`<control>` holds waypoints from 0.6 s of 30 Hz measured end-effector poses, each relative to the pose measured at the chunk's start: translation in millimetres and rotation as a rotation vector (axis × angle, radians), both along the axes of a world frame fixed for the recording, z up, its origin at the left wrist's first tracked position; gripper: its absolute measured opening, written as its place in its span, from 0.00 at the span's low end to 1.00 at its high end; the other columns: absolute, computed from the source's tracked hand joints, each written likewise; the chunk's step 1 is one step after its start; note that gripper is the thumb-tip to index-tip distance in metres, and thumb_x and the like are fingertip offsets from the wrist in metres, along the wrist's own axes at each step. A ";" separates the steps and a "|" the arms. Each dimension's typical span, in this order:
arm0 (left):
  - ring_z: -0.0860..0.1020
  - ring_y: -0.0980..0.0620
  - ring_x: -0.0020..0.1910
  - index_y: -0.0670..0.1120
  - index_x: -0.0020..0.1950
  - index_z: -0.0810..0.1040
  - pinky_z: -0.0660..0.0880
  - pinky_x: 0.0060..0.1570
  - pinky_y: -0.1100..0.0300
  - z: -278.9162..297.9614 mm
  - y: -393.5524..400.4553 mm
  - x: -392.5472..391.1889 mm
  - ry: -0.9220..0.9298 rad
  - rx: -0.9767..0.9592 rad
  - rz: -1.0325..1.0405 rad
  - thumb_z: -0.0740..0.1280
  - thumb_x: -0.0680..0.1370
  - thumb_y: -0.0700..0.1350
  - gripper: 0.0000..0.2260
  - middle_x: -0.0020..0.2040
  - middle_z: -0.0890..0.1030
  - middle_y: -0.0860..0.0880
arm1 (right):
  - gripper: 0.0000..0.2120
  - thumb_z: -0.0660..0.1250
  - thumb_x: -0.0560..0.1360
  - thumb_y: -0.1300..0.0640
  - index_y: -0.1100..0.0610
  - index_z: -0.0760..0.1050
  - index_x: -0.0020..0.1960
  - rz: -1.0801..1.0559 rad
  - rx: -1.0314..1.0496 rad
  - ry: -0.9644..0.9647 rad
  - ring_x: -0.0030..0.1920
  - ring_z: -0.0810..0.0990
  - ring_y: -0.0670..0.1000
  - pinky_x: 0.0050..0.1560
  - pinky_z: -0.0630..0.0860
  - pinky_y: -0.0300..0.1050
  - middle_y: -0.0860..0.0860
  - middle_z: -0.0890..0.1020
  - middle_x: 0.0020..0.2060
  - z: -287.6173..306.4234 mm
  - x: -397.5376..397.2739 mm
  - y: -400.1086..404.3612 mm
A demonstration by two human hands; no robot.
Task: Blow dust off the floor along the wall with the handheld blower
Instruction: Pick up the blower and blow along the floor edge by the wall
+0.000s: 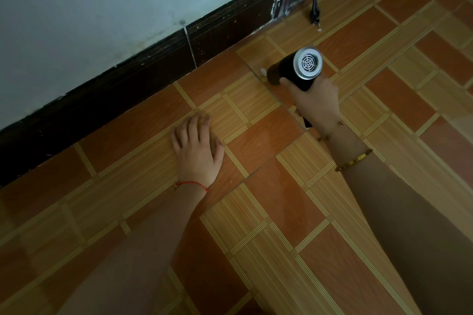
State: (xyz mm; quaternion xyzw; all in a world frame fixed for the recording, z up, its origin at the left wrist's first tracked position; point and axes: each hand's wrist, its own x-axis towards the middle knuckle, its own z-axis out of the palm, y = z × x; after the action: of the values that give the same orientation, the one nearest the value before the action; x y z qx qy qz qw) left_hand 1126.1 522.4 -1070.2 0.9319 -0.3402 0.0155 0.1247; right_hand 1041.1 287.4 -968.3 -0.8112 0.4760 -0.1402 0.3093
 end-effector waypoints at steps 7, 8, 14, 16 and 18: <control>0.66 0.41 0.72 0.46 0.74 0.68 0.59 0.72 0.37 0.1 -0.2 0.5 -0.007 0.005 -0.003 0.58 0.78 0.54 0.25 0.72 0.70 0.43 | 0.39 0.64 0.64 0.31 0.56 0.71 0.65 -0.038 0.006 -0.067 0.45 0.85 0.56 0.43 0.83 0.52 0.51 0.83 0.50 -0.6 1.3 -0.6; 0.66 0.41 0.72 0.46 0.73 0.68 0.59 0.72 0.37 0.1 -0.5 0.6 -0.007 0.005 -0.002 0.58 0.78 0.54 0.25 0.72 0.70 0.43 | 0.39 0.64 0.64 0.30 0.56 0.71 0.64 -0.027 0.002 -0.079 0.44 0.85 0.56 0.43 0.83 0.51 0.51 0.84 0.49 -0.2 1.9 -0.8; 0.66 0.42 0.72 0.46 0.73 0.68 0.59 0.72 0.37 -0.8 -0.6 1.0 -0.009 0.003 0.005 0.58 0.78 0.54 0.24 0.72 0.70 0.43 | 0.31 0.69 0.70 0.38 0.57 0.71 0.65 0.056 -0.035 -0.089 0.49 0.83 0.52 0.40 0.75 0.36 0.51 0.83 0.51 -3.8 13.5 -4.4; 0.66 0.42 0.72 0.46 0.73 0.68 0.59 0.72 0.37 -1.2 -0.2 0.7 -0.007 -0.001 0.004 0.58 0.78 0.54 0.25 0.72 0.70 0.43 | 0.31 0.69 0.71 0.38 0.57 0.71 0.65 0.092 -0.032 -0.050 0.49 0.81 0.50 0.37 0.70 0.32 0.50 0.82 0.51 -6.8 16.2 -3.5; 0.66 0.42 0.72 0.46 0.73 0.68 0.59 0.72 0.37 -1.4 -0.3 0.8 -0.010 -0.003 0.004 0.59 0.78 0.53 0.24 0.72 0.70 0.43 | 0.33 0.69 0.70 0.37 0.57 0.71 0.66 0.091 -0.045 -0.029 0.51 0.81 0.50 0.39 0.72 0.37 0.50 0.82 0.52 -9.5 18.0 -1.8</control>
State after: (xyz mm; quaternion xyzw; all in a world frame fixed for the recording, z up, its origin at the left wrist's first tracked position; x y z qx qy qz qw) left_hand 1126.9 522.1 -1071.6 0.9324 -0.3387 0.0210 0.1244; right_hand 1059.0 285.7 -977.8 -0.8367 0.4310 -0.1483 0.3036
